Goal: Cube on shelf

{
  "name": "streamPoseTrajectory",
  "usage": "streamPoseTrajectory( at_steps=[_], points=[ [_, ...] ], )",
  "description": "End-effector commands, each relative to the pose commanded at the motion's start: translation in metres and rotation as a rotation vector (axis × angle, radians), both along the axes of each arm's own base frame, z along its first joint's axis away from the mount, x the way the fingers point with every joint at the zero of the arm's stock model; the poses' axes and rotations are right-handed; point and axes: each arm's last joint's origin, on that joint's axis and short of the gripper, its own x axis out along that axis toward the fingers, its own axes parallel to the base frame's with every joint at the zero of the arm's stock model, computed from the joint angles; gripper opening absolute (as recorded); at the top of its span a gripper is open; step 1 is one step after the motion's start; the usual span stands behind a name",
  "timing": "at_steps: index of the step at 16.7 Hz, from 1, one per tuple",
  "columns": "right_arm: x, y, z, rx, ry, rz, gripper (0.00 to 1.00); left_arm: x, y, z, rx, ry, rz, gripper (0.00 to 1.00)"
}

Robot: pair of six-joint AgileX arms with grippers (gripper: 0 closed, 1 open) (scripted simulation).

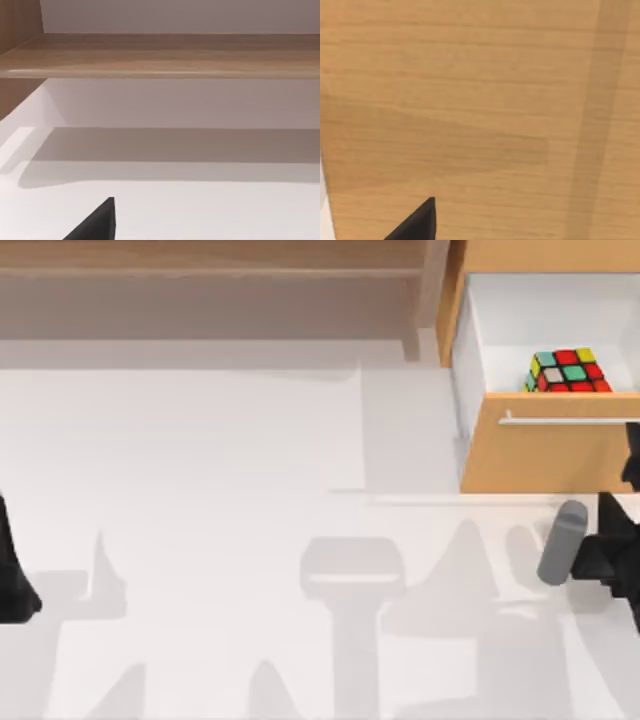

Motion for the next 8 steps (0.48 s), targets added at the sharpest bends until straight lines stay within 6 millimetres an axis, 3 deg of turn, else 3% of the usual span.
streamPoseTrajectory(
  at_steps=[3, 8],
  points=[
    [0.003, 0.013, 0.008, 0.043, -0.025, 0.065, 1.00, 0.000, 0.000, 0.000, 0.000, 0.000, 0.000, 1.00],
    [0.020, 0.062, 0.028, 0.215, 0.017, 0.277, 1.00, 0.000, 0.000, 0.000, 0.000, 0.000, 0.000, 1.00]
  ],
)
